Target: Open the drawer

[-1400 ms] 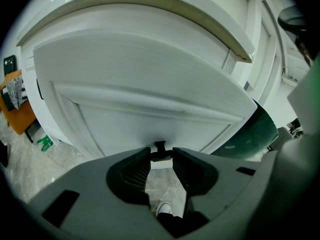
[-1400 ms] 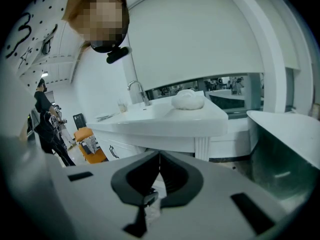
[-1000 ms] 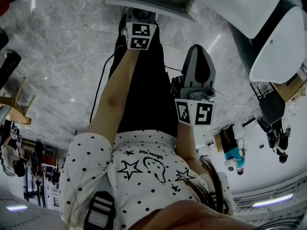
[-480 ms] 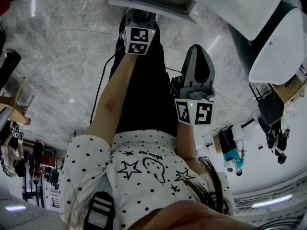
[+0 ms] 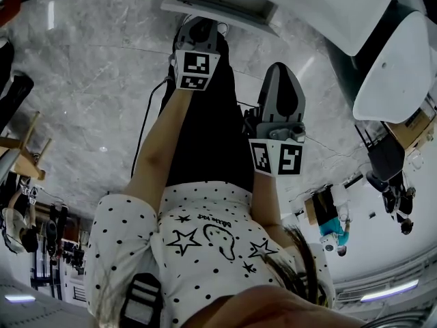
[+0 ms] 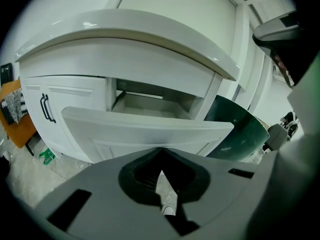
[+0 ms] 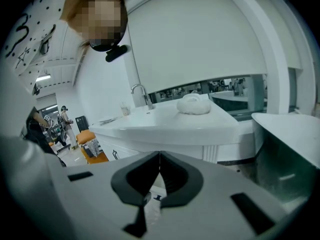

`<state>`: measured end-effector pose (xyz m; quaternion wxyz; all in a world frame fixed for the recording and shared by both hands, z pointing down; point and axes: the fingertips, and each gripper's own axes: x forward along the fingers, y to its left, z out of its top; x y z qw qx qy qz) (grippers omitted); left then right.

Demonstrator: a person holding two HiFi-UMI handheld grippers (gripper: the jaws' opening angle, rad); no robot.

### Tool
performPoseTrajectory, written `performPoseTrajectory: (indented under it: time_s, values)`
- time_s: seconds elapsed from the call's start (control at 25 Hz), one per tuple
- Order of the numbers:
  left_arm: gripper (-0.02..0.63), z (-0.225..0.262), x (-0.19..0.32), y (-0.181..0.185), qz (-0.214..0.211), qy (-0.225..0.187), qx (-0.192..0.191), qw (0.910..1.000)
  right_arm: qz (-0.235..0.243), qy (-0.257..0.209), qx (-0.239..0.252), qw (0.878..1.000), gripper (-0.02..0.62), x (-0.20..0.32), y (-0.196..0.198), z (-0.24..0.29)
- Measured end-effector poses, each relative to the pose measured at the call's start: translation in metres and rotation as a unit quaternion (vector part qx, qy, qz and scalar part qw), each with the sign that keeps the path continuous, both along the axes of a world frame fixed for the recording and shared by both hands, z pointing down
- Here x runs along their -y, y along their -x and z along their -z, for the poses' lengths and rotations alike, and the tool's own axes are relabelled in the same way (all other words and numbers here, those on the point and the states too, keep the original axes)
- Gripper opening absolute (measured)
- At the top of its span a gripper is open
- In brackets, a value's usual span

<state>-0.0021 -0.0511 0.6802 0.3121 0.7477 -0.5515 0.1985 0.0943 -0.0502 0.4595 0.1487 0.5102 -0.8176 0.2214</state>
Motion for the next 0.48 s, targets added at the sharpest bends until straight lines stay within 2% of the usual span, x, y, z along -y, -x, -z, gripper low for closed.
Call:
performPoseTrajectory:
  time_s: [0.48]
  values:
    - [0.003, 0.030, -0.003, 0.015, 0.021, 0.041, 0.001, 0.9989, 0.011, -0.015, -0.008, 1.000, 0.014, -0.004, -0.003, 0.039]
